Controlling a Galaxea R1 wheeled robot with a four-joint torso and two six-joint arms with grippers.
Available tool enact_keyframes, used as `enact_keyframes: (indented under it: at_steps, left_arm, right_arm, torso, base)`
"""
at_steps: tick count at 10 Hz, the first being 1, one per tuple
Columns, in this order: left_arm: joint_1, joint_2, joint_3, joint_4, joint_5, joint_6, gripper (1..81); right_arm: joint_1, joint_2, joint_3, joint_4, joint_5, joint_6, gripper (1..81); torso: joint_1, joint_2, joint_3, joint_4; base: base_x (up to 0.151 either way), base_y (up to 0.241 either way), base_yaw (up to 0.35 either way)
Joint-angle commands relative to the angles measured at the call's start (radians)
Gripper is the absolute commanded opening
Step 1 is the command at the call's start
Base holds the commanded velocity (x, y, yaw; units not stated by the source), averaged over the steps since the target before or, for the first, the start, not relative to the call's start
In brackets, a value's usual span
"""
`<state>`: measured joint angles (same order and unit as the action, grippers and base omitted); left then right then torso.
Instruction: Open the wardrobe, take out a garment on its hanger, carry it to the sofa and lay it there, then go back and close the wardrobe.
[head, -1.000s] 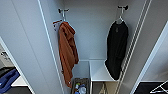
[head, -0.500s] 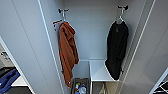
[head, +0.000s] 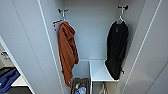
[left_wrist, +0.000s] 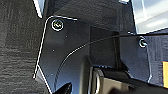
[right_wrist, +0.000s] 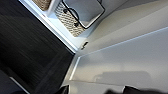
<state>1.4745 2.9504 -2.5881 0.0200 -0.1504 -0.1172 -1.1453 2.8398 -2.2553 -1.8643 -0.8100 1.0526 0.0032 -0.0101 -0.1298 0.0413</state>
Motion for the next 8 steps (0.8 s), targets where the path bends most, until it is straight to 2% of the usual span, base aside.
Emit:
enact_keyframes:
  at_steps: [1,2,4,5,7,8]
  left_arm:
    - [-0.035,-0.005,0.003,0.012,0.049,0.002,81.1]
    - [-0.035,-0.003,0.006,0.012,0.048,0.004,81.1]
    - [-0.035,-0.003,0.006,0.011,0.043,0.002,81.1]
    - [-0.035,-0.002,0.008,0.011,0.043,0.002,81.1]
    - [-0.035,-0.002,0.011,0.008,0.043,0.002,81.1]
    - [-0.035,0.000,0.014,0.008,0.045,0.002,81.1]
  right_arm:
    - [0.078,-0.061,0.031,0.314,0.229,0.007,81.1]
    - [0.074,-0.078,0.019,0.408,0.332,0.007,81.1]
    - [0.035,-0.078,-0.035,0.562,0.474,0.006,81.1]
    - [0.014,-0.080,-0.059,0.645,0.524,0.006,81.1]
    - [-0.058,-0.075,-0.136,0.759,0.635,0.007,81.1]
    - [-0.098,-0.072,-0.162,0.813,0.655,0.007,81.1]
  torso:
    - [0.000,0.000,0.000,0.000]
    - [0.000,0.000,0.000,0.000]
    - [0.000,0.000,0.000,0.000]
    - [0.000,0.000,0.000,0.000]
    - [0.000,0.000,0.000,0.000]
    - [0.000,0.000,0.000,0.000]
  base:
    - [0.000,0.000,0.000]
    - [0.000,0.000,0.000]
    - [0.000,0.000,0.000]
    - [0.000,0.000,0.000]
    - [0.000,0.000,0.000]
    - [0.000,0.000,0.000]
